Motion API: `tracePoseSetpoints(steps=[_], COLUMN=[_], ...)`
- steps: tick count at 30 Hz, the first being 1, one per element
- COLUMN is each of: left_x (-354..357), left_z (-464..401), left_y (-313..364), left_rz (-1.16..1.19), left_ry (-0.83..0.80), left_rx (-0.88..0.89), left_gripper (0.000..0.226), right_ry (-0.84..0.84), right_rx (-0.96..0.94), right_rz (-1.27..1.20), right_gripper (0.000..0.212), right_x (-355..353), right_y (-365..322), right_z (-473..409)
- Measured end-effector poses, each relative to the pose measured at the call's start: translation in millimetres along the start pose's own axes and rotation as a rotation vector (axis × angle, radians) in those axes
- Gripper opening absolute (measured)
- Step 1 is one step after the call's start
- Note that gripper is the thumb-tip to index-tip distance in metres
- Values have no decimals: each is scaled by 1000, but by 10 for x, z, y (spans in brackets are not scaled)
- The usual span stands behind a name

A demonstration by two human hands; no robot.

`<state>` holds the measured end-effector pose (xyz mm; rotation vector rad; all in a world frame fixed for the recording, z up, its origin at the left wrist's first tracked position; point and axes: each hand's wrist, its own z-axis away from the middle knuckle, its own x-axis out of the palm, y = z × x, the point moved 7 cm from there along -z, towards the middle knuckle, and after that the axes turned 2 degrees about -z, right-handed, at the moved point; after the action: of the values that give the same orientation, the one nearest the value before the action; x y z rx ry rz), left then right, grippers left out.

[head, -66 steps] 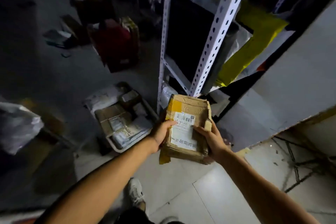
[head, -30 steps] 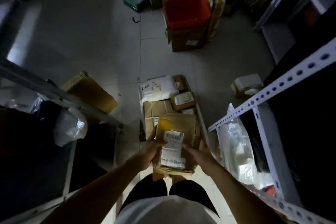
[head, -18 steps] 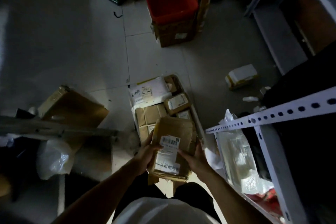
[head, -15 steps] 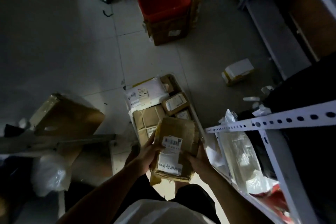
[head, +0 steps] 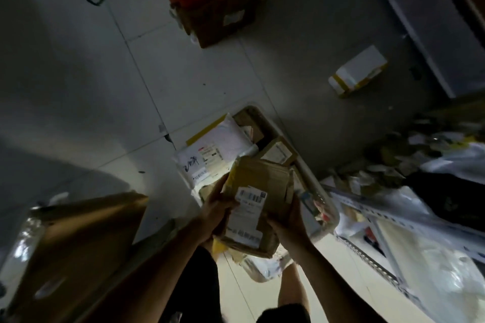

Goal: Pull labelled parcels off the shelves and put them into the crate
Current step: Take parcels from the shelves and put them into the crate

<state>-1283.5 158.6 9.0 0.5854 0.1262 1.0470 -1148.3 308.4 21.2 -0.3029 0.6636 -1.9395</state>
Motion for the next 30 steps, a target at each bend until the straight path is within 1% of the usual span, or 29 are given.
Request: tracePoseSetpoints(steps=[2,3,4,7,9,10,13,15,17,20,24,28,30], left_x=[-290,-434,-573,-942,-1199,-1319,-1566,-1645,-1666,-1643,-1617,-1581,-1562], left_z=[-226,-313,-397,-625,-757,-820,-968,-1040,-1080,-1082,-1086,-1072,-1050], left_y=[-33,-34,-32,-115,-234,-312,-517,-634,-720,-800,-811,-792,-758], left_rz=[27,44,55,52,73,101,164,183,165,91,24,-2,-8], left_ry=[51,91,122,184,247,277,349,359,329,291,311,315,325], left_rx=[-4,0,14,42,43,40,13,-31,-84,-107,-62,-58,-57], left_gripper=[80,81,81,87,89,87,72,71,75,79,82,85,84], right_ry=[-32,-23,-13,-69,-117,-128,-191,-224,-267,-313,-269,-213,-202], right_rx=[-7,-10,-35,-121,-195,-229,-284,-309,-297,-241,-227,-176,-155], right_rz=[78,135,191,357,464,491,539,616,654,678,708,720,725], right_gripper=[94,86,84,96,96,96,100,99,96,101,102,105,102], right_x=[226,330,436,769,1042,1174,1493,1619,1689,1724,1699,1644,1613], right_y=[-10,-69,-142,-294,-376,-411,-436,-388,-321,-222,-157,-109,-101], right_z=[-377,-527,-680,-1119,-1388,-1502,-1753,-1851,-1935,-2001,-2058,-2050,-2026])
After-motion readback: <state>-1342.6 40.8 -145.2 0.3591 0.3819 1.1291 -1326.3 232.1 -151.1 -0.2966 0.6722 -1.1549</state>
